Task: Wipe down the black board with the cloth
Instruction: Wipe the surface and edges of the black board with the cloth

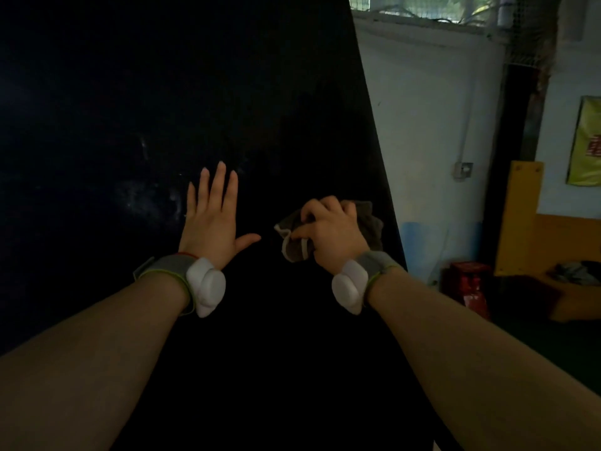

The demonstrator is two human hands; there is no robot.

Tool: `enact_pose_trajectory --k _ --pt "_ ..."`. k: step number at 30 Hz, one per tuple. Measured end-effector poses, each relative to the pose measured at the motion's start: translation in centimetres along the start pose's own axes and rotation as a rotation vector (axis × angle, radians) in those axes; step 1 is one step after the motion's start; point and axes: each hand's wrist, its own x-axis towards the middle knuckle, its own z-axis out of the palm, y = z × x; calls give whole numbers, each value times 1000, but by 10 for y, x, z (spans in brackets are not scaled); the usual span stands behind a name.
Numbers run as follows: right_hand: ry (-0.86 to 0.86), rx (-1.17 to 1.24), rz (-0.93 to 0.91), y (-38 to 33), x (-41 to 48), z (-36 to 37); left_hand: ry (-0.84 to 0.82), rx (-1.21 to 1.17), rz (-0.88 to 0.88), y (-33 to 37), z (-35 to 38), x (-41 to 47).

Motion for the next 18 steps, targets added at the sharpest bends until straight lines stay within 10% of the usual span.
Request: enact_pose_trajectory --k 7,13,18 --pt "-161 61 -11 -6 -31 18 -71 14 -40 4 6 -7" --pt "259 91 171 -6 16 -35 -78 -1 -51 3 11 -5" --pt "226 95 313 -1 46 -45 -64 22 -33 2 11 -6"
